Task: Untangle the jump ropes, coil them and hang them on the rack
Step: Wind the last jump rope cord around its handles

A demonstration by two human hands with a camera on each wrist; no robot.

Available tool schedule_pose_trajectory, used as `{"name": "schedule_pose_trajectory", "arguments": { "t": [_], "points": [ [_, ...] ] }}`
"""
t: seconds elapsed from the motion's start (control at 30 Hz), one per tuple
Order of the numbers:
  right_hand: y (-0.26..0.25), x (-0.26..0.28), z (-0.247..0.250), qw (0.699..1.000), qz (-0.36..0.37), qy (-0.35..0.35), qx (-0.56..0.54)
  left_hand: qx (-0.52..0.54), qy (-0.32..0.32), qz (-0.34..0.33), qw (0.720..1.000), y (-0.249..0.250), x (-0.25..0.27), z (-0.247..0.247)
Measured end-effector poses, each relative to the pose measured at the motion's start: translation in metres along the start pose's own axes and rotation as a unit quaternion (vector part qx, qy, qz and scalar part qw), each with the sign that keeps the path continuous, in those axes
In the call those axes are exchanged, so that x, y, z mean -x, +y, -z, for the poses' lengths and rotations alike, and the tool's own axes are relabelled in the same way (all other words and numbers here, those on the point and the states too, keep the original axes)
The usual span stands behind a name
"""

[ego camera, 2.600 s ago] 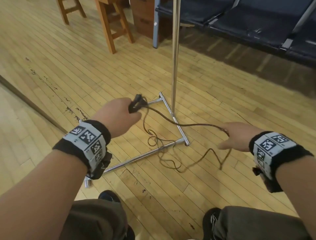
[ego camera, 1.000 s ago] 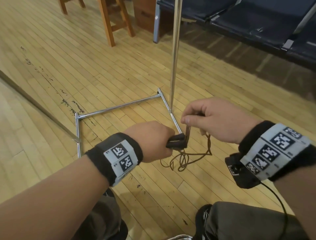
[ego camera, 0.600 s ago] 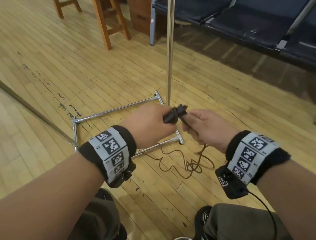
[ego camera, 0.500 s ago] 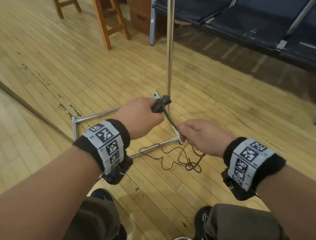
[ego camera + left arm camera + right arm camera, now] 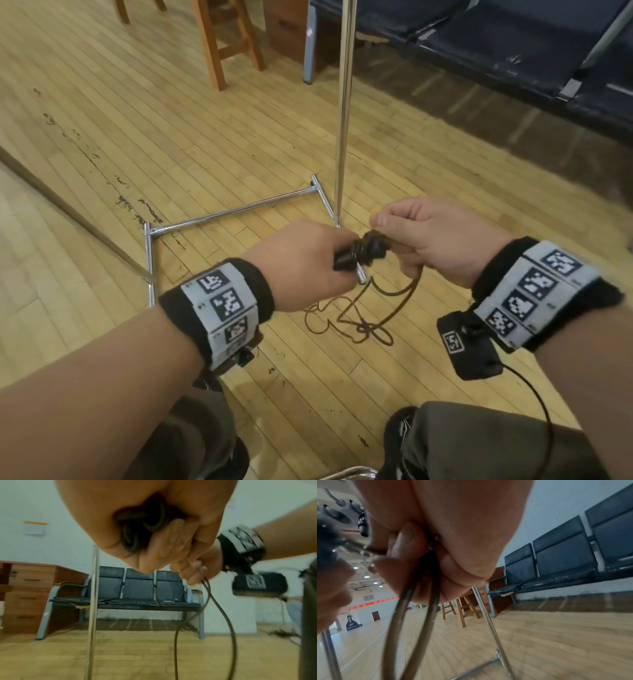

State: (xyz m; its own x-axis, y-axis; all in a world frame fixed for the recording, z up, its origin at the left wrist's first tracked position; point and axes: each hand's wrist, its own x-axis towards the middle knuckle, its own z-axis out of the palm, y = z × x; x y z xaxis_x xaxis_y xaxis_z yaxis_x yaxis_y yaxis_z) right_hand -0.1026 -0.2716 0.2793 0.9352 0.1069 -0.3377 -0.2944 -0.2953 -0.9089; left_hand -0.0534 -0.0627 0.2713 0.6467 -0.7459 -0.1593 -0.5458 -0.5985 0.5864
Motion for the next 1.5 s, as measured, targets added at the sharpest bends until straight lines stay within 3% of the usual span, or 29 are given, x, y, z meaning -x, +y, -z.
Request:
{"name": "schedule_pose_trajectory", "arguments": {
  "t": [0.17, 0.2, 0.27, 0.3, 0.37, 0.43, 0.53, 0.7, 0.77, 0.87, 0.93, 1.13, 1.2, 1.37, 1.43, 1.5],
  "points": [
    [0.013, -0.013, -0.030, 0.997, -0.067, 0.033, -0.035, 0.062, 0.071, 0.075, 0.993, -0.007, -0.010, 0.010],
    [0.012, -0.014, -0.036, 0.997, -0.067, 0.047, 0.007, 0.051, 0.071, 0.097, 0.991, -0.010, -0.013, 0.011],
    [0.008, -0.012, -0.045, 0.979, -0.056, 0.049, 0.191, -0.002, 0.063, 0.142, 0.988, -0.015, -0.020, 0.010],
    [0.004, -0.009, -0.049, 0.953, -0.047, 0.017, 0.299, -0.040, 0.048, 0.162, 0.985, -0.018, -0.022, 0.009],
    [-0.004, -0.003, -0.061, 0.868, -0.040, -0.076, 0.489, -0.109, -0.010, 0.190, 0.976, -0.019, -0.025, -0.001],
    [-0.014, -0.002, -0.073, 0.788, -0.038, -0.128, 0.600, -0.173, -0.091, 0.185, 0.963, -0.015, -0.026, -0.019],
    [-0.031, -0.001, -0.076, 0.737, -0.061, -0.165, 0.653, -0.236, -0.174, 0.151, 0.944, -0.008, -0.023, -0.037],
    [-0.040, 0.008, -0.070, 0.766, 0.031, -0.140, 0.627, -0.264, -0.254, 0.100, 0.925, -0.006, -0.012, -0.042],
    [-0.034, 0.007, -0.064, 0.806, 0.019, -0.138, 0.575, -0.239, -0.276, 0.069, 0.928, -0.004, -0.007, -0.041],
    [-0.022, 0.002, -0.044, 0.906, 0.017, -0.071, 0.418, -0.174, -0.223, 0.021, 0.959, -0.003, -0.004, -0.029],
    [-0.016, -0.002, -0.033, 0.943, 0.002, -0.047, 0.329, -0.171, -0.175, -0.009, 0.969, -0.003, -0.002, -0.020],
    [-0.005, -0.008, -0.028, 0.967, -0.084, -0.128, 0.204, -0.226, -0.058, -0.059, 0.971, -0.007, -0.003, -0.004],
    [-0.002, -0.010, -0.025, 0.972, -0.078, -0.111, 0.191, -0.239, -0.015, -0.038, 0.970, -0.008, -0.005, -0.004],
    [0.004, -0.005, -0.021, 0.982, -0.030, 0.039, 0.184, -0.270, 0.141, 0.092, 0.948, -0.019, -0.014, -0.002],
    [0.005, -0.007, -0.018, 0.980, -0.042, 0.117, 0.153, -0.154, 0.115, 0.173, 0.966, -0.032, -0.014, 0.005],
    [0.004, -0.010, -0.015, 0.970, -0.052, 0.192, 0.139, 0.088, 0.062, 0.221, 0.969, -0.031, -0.016, 0.003]
  ]
}}
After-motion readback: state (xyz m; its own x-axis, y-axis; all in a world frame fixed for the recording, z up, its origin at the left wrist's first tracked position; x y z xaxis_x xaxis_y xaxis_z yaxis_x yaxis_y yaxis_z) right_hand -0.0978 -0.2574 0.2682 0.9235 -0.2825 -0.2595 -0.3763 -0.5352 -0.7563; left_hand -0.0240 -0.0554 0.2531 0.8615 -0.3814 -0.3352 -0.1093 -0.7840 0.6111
